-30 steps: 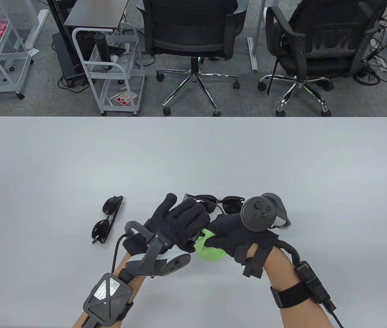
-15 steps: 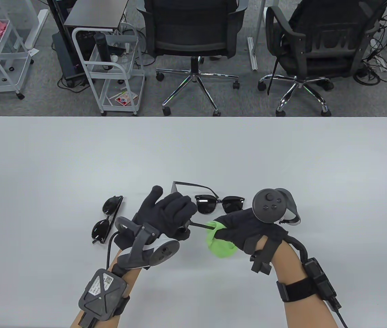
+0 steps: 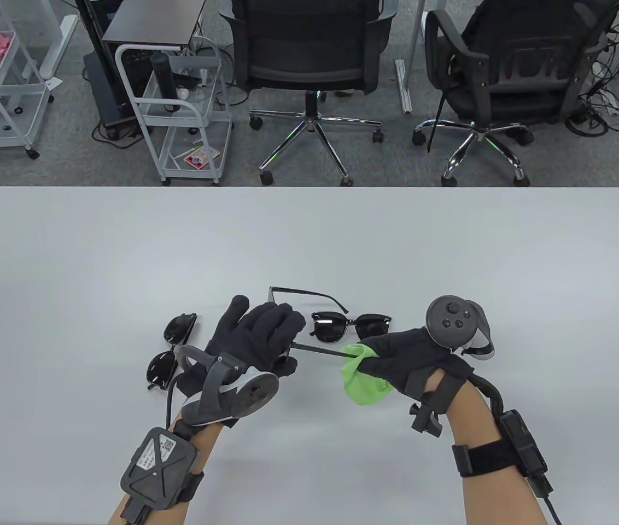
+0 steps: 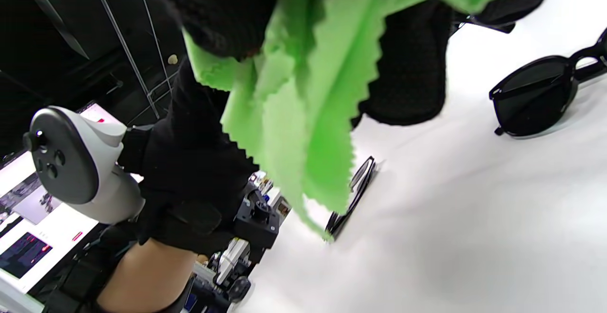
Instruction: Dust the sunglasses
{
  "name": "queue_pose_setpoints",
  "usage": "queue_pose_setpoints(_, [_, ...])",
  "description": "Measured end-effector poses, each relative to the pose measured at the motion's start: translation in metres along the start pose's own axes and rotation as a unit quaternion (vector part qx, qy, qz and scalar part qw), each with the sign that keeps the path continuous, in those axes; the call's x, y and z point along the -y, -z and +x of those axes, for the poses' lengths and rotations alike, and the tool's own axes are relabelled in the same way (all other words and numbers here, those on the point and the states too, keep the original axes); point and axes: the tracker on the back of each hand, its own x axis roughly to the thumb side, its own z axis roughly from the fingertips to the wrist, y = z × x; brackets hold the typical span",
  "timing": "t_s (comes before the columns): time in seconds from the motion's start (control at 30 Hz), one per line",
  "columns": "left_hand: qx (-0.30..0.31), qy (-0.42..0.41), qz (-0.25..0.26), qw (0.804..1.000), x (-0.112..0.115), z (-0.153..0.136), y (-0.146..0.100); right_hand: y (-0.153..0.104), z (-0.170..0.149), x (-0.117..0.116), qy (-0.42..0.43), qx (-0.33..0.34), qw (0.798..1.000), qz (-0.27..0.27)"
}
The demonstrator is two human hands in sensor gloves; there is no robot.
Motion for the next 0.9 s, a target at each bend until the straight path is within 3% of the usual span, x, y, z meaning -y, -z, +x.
queue_pose_setpoints(0.13, [0.046,0.049,0.000,0.998,-0.002,0.027,0.001,0.010,0.011,-0.014,-0.034,0.003,0.999,0.040])
queue_pose_setpoints(0.37, [0.090,0.095,0.001,0.991,0.002,0.056,-0.001,0.020,0.030,-0.031,-0.021,0.032,0.998,0.046])
queue_pose_setpoints(0.43, [0.093,0.108,-0.003,0.990,0.005,0.056,-0.001,0.019,0.030,-0.031,-0.051,0.021,0.997,0.050])
queue_pose_setpoints(0.73, [0.049,0.044,-0.005,0.998,0.005,0.041,0.006,0.013,0.021,-0.016,-0.035,0.013,0.999,0.029])
queue_pose_setpoints(0.9, [0.006,0.012,-0.007,1.000,0.003,0.017,0.003,0.003,0.005,-0.004,-0.027,-0.015,0.999,0.021])
